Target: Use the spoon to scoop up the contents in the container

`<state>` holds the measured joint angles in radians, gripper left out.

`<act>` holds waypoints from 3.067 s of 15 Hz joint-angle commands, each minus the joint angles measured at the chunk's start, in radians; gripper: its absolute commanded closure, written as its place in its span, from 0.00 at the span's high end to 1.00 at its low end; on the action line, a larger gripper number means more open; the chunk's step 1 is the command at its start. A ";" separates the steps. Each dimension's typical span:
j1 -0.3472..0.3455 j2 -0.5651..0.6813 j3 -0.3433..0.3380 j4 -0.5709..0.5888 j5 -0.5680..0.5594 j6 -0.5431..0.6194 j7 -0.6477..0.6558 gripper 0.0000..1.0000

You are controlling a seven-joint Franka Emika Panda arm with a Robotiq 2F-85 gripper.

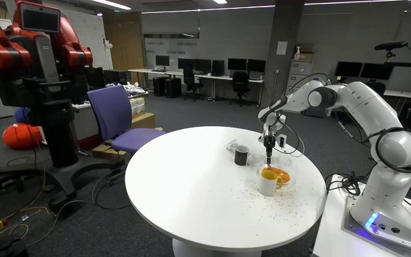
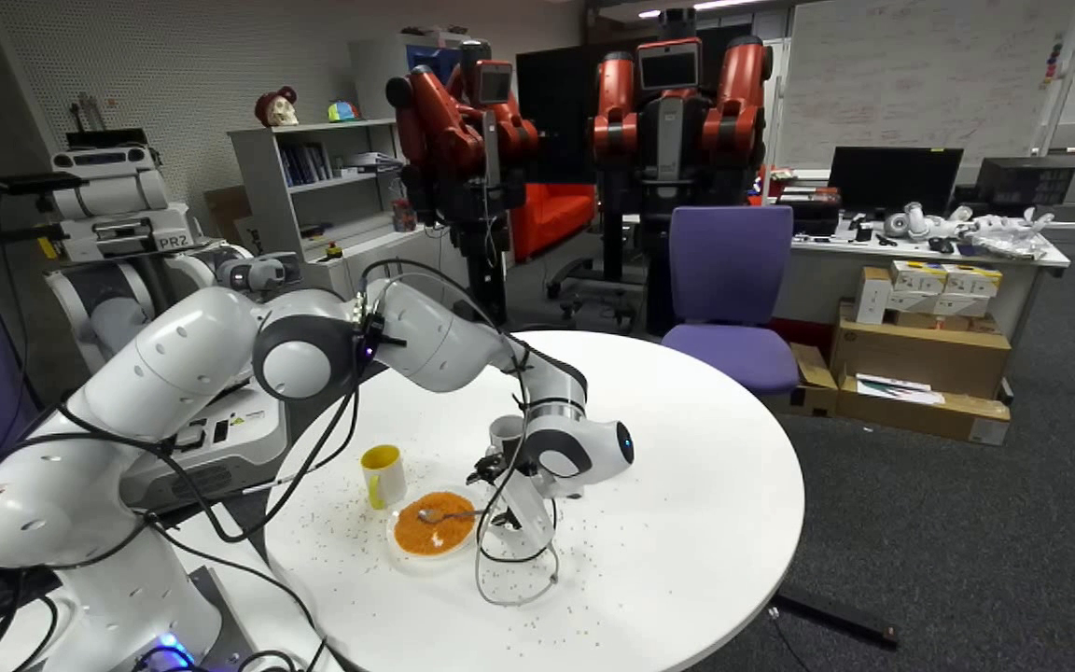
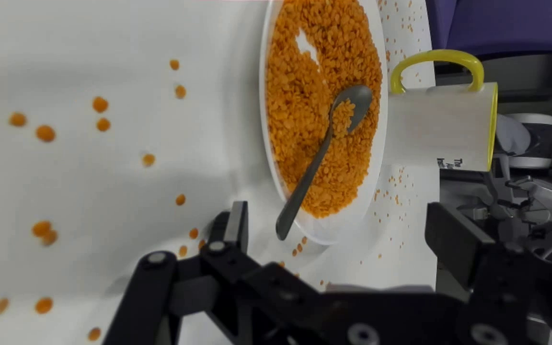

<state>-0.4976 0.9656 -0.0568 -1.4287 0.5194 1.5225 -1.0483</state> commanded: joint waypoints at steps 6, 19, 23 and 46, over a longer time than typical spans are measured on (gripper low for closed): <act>-0.024 0.041 0.038 0.072 -0.003 -0.036 -0.004 1.00; -0.022 0.071 0.036 0.128 -0.047 -0.147 -0.010 0.98; -0.024 0.070 0.037 0.147 -0.065 -0.154 -0.010 0.97; -0.024 0.072 0.042 0.186 -0.055 -0.239 0.004 0.89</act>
<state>-0.5017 1.0333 -0.0327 -1.2823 0.4750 1.3438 -1.0482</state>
